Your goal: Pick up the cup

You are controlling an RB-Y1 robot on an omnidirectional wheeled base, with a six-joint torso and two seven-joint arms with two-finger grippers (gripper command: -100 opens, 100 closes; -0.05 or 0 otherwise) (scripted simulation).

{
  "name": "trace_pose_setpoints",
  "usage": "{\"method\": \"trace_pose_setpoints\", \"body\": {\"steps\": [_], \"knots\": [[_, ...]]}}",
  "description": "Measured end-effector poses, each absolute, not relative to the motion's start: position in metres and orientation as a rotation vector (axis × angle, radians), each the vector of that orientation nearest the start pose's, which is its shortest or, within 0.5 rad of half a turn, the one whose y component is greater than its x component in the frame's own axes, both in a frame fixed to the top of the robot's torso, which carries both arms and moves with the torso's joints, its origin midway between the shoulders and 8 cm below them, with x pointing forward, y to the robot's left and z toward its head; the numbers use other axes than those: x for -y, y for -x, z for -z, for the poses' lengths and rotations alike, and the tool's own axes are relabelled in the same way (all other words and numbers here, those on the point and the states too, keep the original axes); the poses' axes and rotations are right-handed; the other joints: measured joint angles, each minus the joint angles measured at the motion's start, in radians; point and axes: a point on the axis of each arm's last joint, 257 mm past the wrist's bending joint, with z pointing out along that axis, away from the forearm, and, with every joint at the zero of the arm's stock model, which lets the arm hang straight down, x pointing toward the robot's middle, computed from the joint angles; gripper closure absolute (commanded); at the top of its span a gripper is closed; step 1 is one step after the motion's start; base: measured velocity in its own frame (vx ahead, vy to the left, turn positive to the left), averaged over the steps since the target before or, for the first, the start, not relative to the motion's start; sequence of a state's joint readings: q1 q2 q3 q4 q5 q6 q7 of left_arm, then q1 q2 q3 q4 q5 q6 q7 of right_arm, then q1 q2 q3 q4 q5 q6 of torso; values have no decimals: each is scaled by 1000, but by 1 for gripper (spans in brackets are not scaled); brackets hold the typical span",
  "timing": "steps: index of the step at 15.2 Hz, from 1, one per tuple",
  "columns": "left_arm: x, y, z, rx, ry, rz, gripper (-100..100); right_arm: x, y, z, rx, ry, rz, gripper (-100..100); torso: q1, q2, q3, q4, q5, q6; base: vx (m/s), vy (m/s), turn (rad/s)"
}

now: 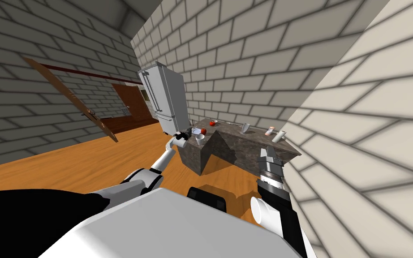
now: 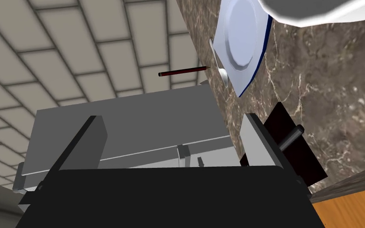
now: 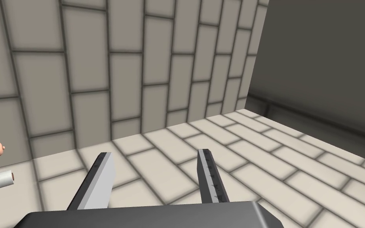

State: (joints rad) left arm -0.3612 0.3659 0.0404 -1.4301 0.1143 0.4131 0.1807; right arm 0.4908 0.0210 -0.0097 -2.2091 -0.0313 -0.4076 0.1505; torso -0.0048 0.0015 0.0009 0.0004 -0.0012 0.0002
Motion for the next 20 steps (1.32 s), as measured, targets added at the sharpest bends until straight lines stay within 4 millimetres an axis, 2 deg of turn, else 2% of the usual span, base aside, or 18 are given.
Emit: {"method": "trace_pose_setpoints", "body": {"steps": [10, 20], "knots": [[-339, -660, 188, -1382, 1523, 932, -100, 293, -370, 23, -725, -753, -1142, 0, 0, 0, 0, 0, 0, 0, -26, -47, 33], [-343, -668, 205, -1433, 1725, 817, -100, 293, -370, 23, -726, -753, -1142, 0, 1, -1, -1, 0, 0, 0, -15, -44, 28]]}}
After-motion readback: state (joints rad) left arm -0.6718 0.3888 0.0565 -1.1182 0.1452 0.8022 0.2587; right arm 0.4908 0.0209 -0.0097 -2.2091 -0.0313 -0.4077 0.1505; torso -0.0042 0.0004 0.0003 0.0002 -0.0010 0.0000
